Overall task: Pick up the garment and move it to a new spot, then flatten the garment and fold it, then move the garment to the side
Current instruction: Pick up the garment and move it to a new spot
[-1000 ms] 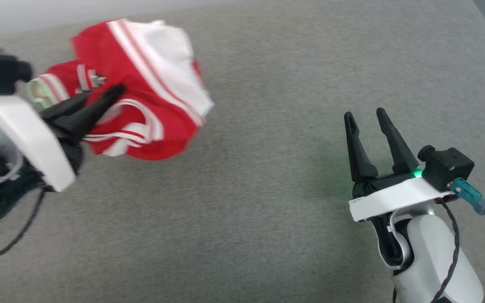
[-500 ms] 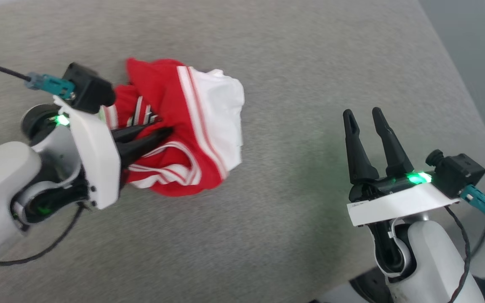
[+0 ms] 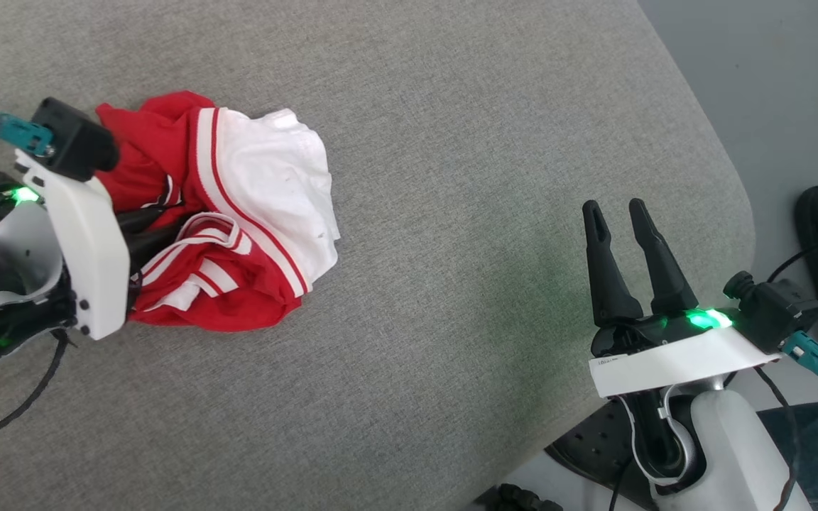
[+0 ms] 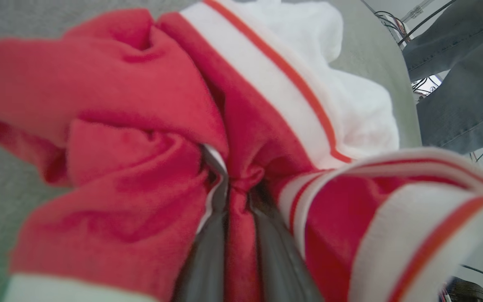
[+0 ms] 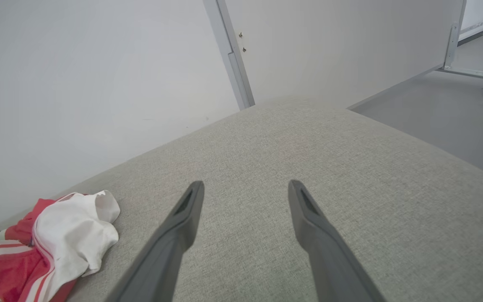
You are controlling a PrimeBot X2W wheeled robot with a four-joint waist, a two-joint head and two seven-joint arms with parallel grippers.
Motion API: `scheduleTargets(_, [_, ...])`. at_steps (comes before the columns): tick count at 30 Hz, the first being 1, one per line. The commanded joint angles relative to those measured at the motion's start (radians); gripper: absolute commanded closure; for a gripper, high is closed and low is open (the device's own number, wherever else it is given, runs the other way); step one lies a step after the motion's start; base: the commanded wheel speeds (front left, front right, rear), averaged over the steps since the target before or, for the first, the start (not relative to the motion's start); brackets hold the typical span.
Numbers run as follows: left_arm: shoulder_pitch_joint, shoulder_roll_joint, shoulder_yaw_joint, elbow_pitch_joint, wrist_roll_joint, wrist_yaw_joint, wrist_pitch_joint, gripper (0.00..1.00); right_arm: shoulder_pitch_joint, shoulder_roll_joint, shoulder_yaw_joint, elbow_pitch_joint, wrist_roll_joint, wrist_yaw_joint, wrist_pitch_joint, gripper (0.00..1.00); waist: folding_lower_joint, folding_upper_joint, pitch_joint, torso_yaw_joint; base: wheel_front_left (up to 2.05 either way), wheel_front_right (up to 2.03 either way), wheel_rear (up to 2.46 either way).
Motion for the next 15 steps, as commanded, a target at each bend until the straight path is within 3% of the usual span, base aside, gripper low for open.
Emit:
scheduleTargets(1, [0.036, -0.01, -0.043, 0.05, 0.032, 0.021, 0.031, 0.82, -0.001, 0.0, -0.004, -0.001, -0.007, 0.0, -0.005, 0.0, 0.0, 0.0, -0.009, 0.011, 0.0, 0.0, 0.0])
scheduleTargets(3, [0.033, -0.022, -0.045, 0.036, 0.069, 0.02, 0.031, 0.0, -0.01, 0.0, -0.008, 0.001, -0.018, 0.0, -0.005, 0.0, 0.0, 0.0, -0.02, 0.028, 0.0, 0.0, 0.0])
scheduleTargets(10, [0.001, -0.097, -0.03, -0.004, 0.045, 0.014, -0.101, 0.0, -0.037, 0.0, -0.039, 0.033, -0.105, 0.0, -0.005, 0.0, 0.0, 0.0, -0.098, 0.137, 0.0, 0.0, 0.0])
scheduleTargets(15, [-0.001, -0.144, -0.022, -0.036, -0.018, 0.013, -0.27, 0.0, -0.051, 0.0, -0.074, 0.074, -0.19, 0.0, -0.005, 0.0, 0.0, 0.0, -0.174, 0.245, 0.0, 0.0, 0.0])
